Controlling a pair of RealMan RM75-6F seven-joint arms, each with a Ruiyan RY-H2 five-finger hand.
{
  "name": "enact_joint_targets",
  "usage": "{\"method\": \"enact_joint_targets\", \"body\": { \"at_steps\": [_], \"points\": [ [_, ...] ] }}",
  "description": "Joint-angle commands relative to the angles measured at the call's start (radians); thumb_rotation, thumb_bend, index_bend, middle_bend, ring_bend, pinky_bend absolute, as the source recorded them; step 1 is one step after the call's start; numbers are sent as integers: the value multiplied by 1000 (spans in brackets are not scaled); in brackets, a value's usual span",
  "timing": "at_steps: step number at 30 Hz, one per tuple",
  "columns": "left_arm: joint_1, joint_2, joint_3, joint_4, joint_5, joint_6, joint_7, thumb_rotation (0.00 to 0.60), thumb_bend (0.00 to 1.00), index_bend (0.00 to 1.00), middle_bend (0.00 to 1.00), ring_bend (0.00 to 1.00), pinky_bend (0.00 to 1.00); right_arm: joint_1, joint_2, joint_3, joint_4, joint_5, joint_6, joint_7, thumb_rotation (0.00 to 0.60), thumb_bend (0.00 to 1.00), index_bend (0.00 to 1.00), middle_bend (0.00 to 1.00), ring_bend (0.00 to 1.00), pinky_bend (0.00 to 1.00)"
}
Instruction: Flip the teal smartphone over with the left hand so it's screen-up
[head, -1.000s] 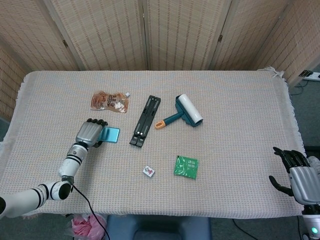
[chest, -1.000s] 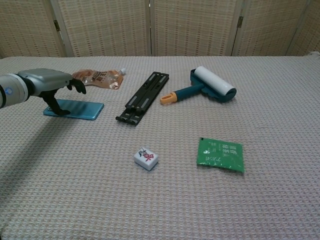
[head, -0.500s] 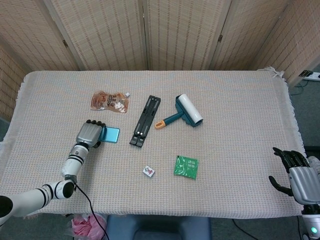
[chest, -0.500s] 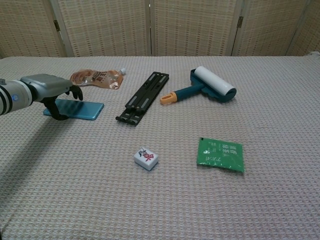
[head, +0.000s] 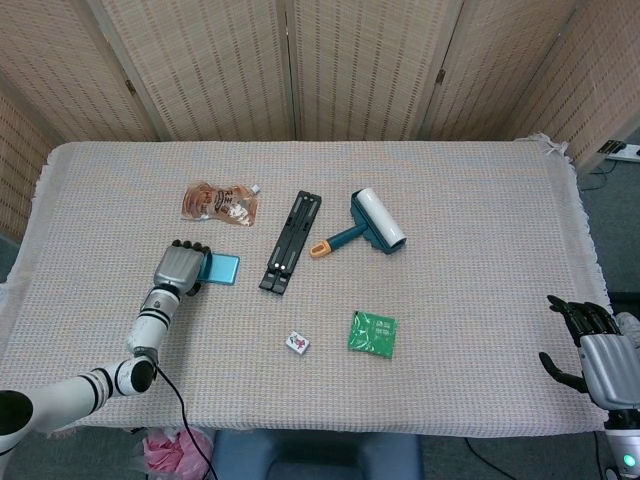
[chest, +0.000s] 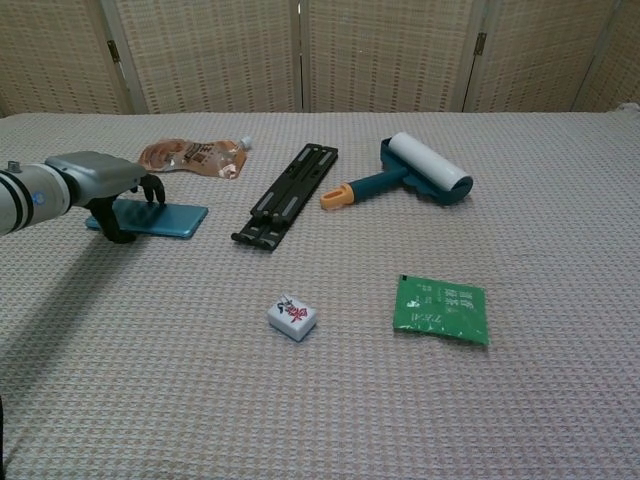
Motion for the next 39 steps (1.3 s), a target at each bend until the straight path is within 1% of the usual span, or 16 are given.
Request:
{"method": "enact_joint_targets", "body": {
  "at_steps": [1,11,18,21,23,25,32,35,39],
  "points": [
    [-3,-6,-2,12,-10,-8,10,600,329,258,267,206,212,-1,0,0,1,1,1,1,600,212,144,261,194,163],
    [-7,-32,-15,83,-43,-43,13,600,329,302,320,210,212,-7,-1,-2,2,1,6,5,600,212,144,263,194,163],
    [-2,-40,-20,105,-21,-49,-8,600,331,343,371,249,212,-10,-1,-2,3,0,11,5,600,212,144,264,194,163],
    [2,-31,-27,97,0,-45,-29,600,386,369,407,270,212,-10,0,-2,1,0,11,4,600,212,144,265,194,163],
    [5,-16,-31,82,17,-44,-44,600,433,384,433,287,212,-10,1,-1,1,1,10,4,600,212,144,267,194,163],
    [8,-1,-31,65,36,-39,-53,600,457,397,448,298,210,-9,1,0,1,2,8,4,600,212,144,268,194,163],
    [24,77,-30,-41,98,-22,-88,600,479,425,475,313,208,-6,1,0,-1,1,4,2,600,212,144,268,194,163],
    [29,126,-27,-109,111,-21,-92,600,485,435,486,322,209,-8,2,0,-2,1,7,3,600,212,144,268,194,163],
    [28,172,-25,-165,108,-32,-99,600,488,443,497,333,208,-9,0,-1,0,2,6,6,600,212,144,268,194,163]
  ]
}}
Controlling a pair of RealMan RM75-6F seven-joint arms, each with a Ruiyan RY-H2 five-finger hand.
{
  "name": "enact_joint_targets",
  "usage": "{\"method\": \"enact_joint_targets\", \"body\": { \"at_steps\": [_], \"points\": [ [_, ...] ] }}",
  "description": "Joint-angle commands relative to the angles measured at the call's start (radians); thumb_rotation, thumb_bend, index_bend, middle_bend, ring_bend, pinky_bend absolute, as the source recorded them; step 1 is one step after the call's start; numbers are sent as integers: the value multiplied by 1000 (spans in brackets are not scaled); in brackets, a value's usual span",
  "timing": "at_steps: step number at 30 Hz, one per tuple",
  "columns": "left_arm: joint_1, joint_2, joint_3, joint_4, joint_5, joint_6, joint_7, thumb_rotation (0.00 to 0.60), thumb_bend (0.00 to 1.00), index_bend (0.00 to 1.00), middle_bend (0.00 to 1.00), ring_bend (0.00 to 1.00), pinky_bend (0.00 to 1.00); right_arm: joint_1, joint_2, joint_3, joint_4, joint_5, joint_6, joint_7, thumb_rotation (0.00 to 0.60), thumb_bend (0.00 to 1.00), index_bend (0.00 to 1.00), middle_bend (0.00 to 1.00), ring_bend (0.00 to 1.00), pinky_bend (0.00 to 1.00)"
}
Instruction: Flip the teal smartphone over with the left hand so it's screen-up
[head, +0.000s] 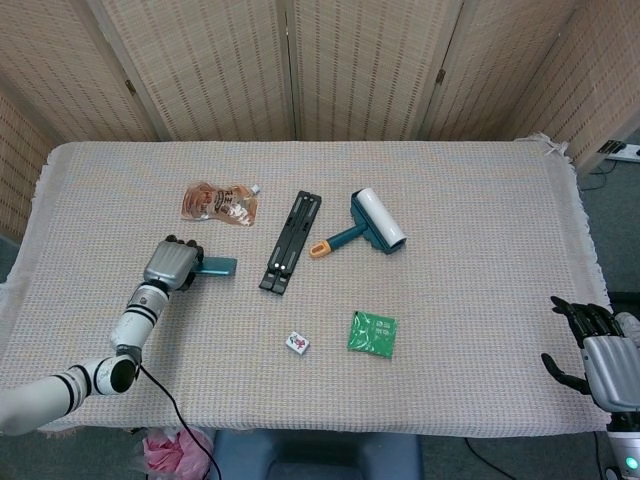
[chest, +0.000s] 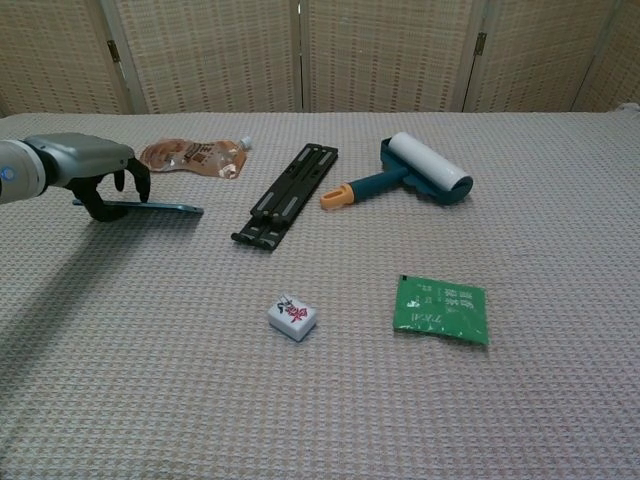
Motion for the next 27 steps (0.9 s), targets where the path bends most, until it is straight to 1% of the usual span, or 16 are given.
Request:
{"method": "enact_joint_targets", "body": {
  "at_steps": [1,7,12,15,16,18,20,22,23,27],
  "points": [
    [-2,37,3,-35,2,-5,-1,600,488,444,500,337,208,0,-1,-1,1,-2,0,1,600,212,144,268,194,163],
    [-30,22,-16,16,-62,-38,-3,600,488,459,515,345,209,-3,1,-2,-1,-4,6,1,600,212,144,269,194,163],
    [-72,16,-21,77,-148,-101,14,600,493,465,523,348,209,-9,3,-2,0,4,7,5,600,212,144,271,194,163],
    [-99,8,-16,118,-206,-131,35,600,493,448,517,349,209,-8,2,-3,0,4,4,4,600,212,144,271,194,163],
    [-108,7,-13,128,-227,-140,43,600,493,426,496,347,209,-8,2,-3,0,4,4,4,600,212,144,272,194,163],
    [-125,8,-11,143,-272,-154,52,600,493,365,408,314,209,-9,3,-2,0,6,5,5,600,212,144,274,195,163],
    [-137,11,-10,152,-306,-157,55,600,492,282,281,227,208,-10,3,-1,1,8,4,6,600,212,144,277,198,163],
    [-144,17,-13,151,-329,-155,48,600,491,212,207,157,207,-9,2,-1,2,10,2,7,600,212,144,278,200,163],
    [-145,20,-16,148,-331,-151,43,600,491,178,178,128,207,-9,2,-1,3,10,1,8,600,211,144,278,200,163],
    [-135,37,-32,123,-310,-115,2,600,488,97,102,82,206,-7,1,0,5,10,-1,11,600,212,144,278,202,163]
  ]
}}
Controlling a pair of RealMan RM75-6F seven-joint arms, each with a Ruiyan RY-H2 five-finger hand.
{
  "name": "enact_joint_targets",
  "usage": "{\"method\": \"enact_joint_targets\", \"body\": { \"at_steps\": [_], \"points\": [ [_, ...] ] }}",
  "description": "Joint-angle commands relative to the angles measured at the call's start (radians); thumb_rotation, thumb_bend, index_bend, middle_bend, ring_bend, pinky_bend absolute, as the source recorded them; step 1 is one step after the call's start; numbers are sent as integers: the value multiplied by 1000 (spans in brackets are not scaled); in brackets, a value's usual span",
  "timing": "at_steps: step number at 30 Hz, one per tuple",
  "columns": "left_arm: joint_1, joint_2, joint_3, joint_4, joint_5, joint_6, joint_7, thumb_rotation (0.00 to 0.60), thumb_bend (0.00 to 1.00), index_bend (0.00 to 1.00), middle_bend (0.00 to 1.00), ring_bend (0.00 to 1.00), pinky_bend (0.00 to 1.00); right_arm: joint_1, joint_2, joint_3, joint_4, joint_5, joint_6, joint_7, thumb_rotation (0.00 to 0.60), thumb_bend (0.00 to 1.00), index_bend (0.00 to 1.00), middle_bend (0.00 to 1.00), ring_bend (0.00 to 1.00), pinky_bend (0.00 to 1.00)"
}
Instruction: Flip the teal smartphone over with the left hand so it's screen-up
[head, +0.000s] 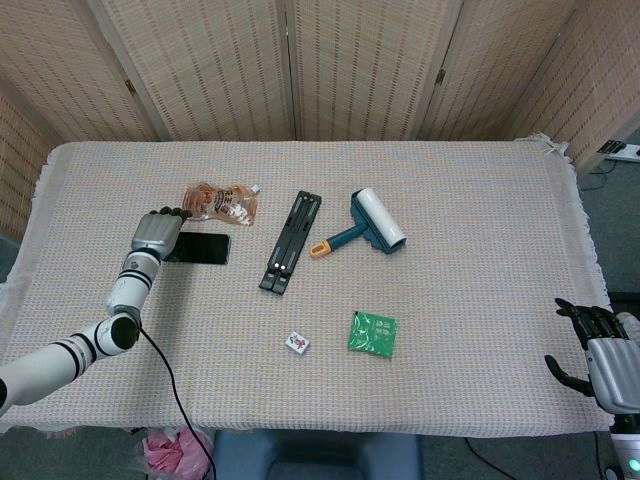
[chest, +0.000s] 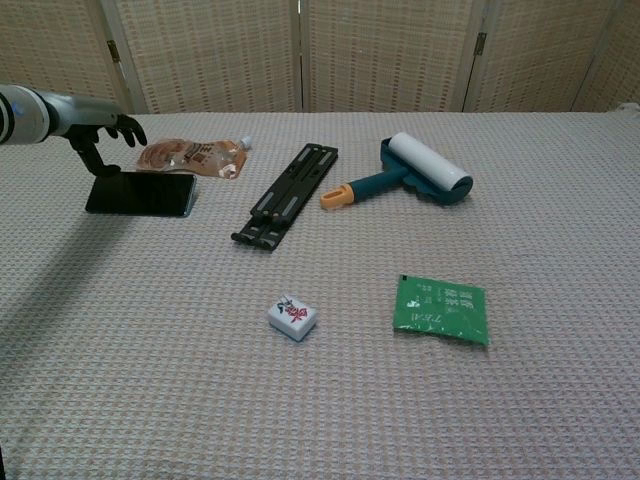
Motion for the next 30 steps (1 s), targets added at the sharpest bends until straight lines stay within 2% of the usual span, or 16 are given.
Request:
{"method": "enact_joint_targets", "body": {
  "at_steps": [1,4,7,14,20,26,30],
  "points": [
    [16,17,-20,-28,30,38,-46,600,488,87,92,76,206,1,0,1,1,-1,0,1,600,212,144,278,202,163],
    [46,38,-46,-73,67,82,-110,600,488,83,86,74,206,2,3,3,2,-5,4,0,600,212,144,279,202,163],
    [102,80,-65,-166,126,149,-190,600,484,86,86,76,206,2,10,4,2,-9,7,-1,600,212,144,279,202,163],
    [268,131,-35,-354,302,404,-303,600,479,123,86,77,206,5,20,4,9,-15,7,7,600,211,144,278,202,163],
    [423,169,45,-462,463,616,-334,600,360,140,86,77,206,19,24,0,26,-36,-7,21,600,212,144,231,202,163],
    [562,207,117,-514,583,789,-331,600,322,159,86,77,206,33,26,1,31,-44,-19,27,600,212,139,185,181,163],
    [644,220,150,-528,644,877,-346,600,320,161,86,77,206,37,22,4,32,-43,-21,31,600,212,63,151,146,163]
  ]
}}
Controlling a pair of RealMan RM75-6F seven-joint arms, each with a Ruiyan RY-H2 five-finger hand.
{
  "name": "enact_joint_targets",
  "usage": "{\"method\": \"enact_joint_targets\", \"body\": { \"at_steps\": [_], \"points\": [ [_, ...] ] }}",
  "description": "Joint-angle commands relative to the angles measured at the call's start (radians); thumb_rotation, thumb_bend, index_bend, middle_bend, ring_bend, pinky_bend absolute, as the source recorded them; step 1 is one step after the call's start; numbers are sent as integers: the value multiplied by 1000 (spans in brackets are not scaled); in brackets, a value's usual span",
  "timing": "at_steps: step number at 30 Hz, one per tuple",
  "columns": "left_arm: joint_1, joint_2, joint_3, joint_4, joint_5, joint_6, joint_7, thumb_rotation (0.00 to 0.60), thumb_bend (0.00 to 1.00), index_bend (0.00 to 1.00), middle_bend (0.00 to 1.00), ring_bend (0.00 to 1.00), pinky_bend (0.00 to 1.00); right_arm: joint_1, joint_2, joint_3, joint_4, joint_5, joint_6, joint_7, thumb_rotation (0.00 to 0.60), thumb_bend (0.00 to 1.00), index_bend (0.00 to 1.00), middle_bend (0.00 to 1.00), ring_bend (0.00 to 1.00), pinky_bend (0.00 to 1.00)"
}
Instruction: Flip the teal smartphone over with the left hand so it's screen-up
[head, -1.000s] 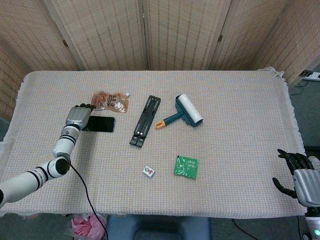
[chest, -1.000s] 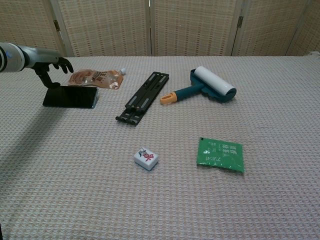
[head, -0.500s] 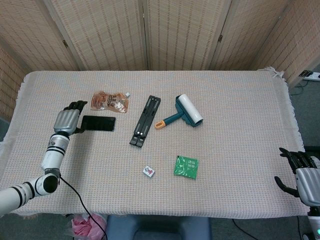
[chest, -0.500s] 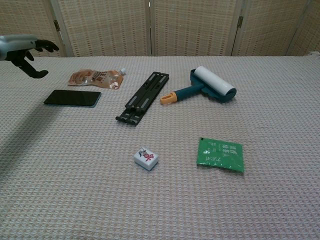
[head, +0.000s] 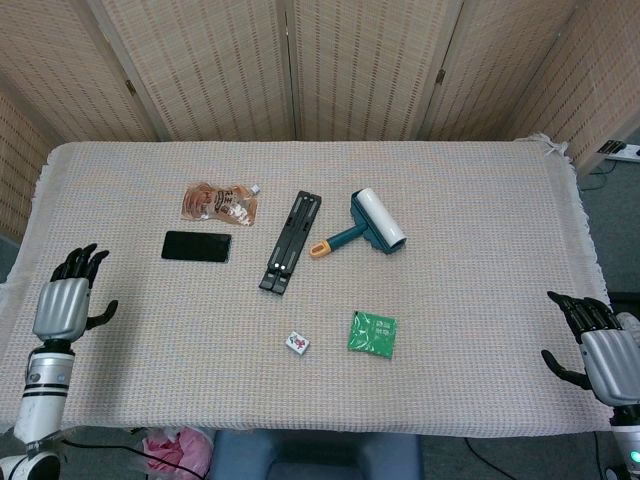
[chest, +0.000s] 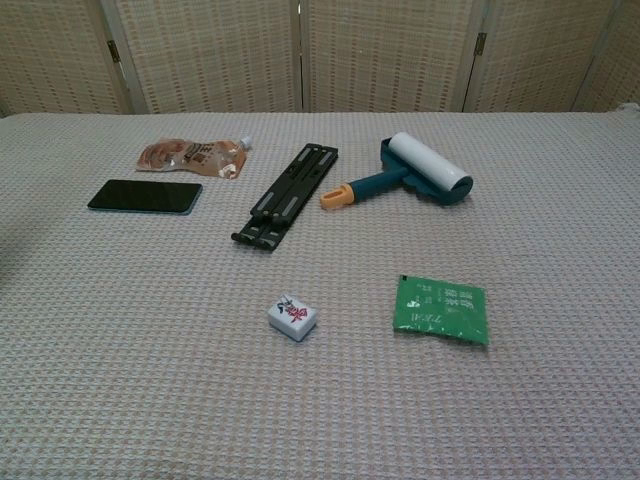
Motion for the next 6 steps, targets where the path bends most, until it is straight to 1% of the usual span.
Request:
{"method": "enact_joint_targets", "body": {
  "at_steps": [1,6],
  "points": [
    [78,19,41,-23,57,82,-14,600,320,163,86,77,206,2,-2,1,-1,0,1,1,600,212,53,144,138,163],
    [156,12,64,-14,128,163,-28,600,320,167,86,77,205,6,-4,-5,-11,1,-14,2,600,211,50,140,132,163]
  ]
}}
